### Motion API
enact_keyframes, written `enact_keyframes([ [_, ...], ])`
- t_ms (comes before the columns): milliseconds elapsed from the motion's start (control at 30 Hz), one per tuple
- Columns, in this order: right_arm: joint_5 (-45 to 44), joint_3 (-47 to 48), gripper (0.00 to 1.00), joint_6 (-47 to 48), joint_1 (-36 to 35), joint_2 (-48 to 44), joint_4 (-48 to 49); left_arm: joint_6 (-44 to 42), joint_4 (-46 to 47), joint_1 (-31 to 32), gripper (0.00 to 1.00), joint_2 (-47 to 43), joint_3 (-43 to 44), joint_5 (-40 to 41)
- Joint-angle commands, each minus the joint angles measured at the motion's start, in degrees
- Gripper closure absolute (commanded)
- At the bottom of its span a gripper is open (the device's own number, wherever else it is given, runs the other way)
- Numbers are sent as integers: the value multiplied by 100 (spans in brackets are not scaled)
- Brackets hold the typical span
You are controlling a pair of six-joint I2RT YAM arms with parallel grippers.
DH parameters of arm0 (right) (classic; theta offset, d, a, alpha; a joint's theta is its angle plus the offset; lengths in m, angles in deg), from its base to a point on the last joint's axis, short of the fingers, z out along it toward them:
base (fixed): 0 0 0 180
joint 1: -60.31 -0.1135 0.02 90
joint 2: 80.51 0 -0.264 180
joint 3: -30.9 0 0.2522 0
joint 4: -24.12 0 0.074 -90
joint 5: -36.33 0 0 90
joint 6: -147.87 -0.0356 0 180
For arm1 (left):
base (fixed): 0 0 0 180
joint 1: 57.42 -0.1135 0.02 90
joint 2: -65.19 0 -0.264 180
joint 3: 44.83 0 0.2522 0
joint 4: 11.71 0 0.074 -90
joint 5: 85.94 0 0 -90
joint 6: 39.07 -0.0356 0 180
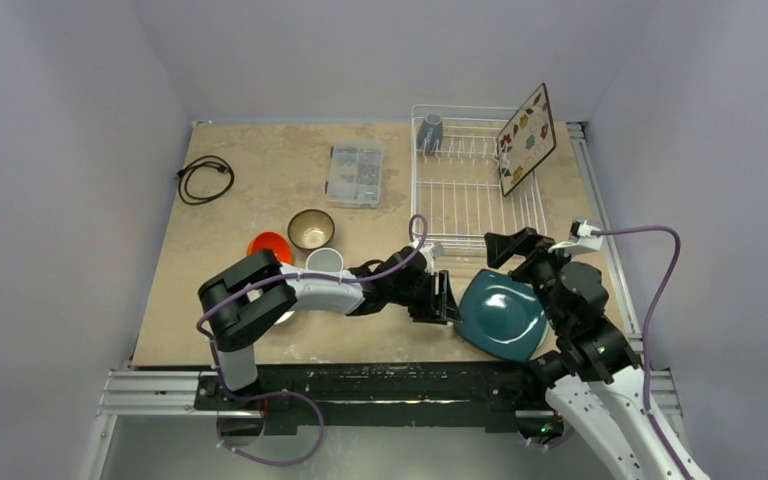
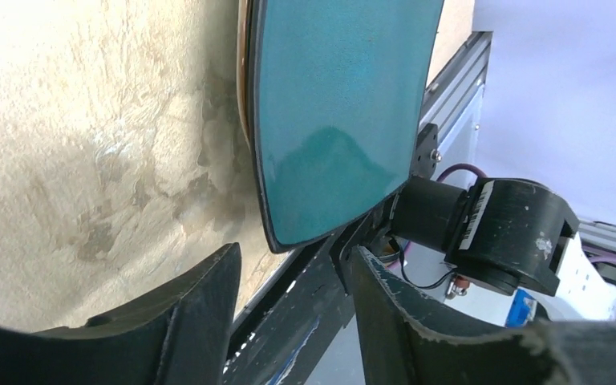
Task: Load the mixed dishes into the dish rack
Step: Pick up the plate at the center of the board.
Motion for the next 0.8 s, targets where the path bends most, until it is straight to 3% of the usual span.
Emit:
enact_keyframes([
  [0, 75, 67, 2, -86, -8, 123, 268, 157, 625, -79, 46, 162, 60, -206],
  [267, 16, 105, 2, -37, -7, 138, 285, 399, 979, -64, 40, 738, 320, -516],
  [500, 69, 93, 2, -29, -6, 190, 245, 1219, 2260, 7, 58, 1438, 264, -888],
  [767, 60, 44, 2, -98, -12, 146, 291, 1166, 2195, 44, 75, 1251, -39, -637],
])
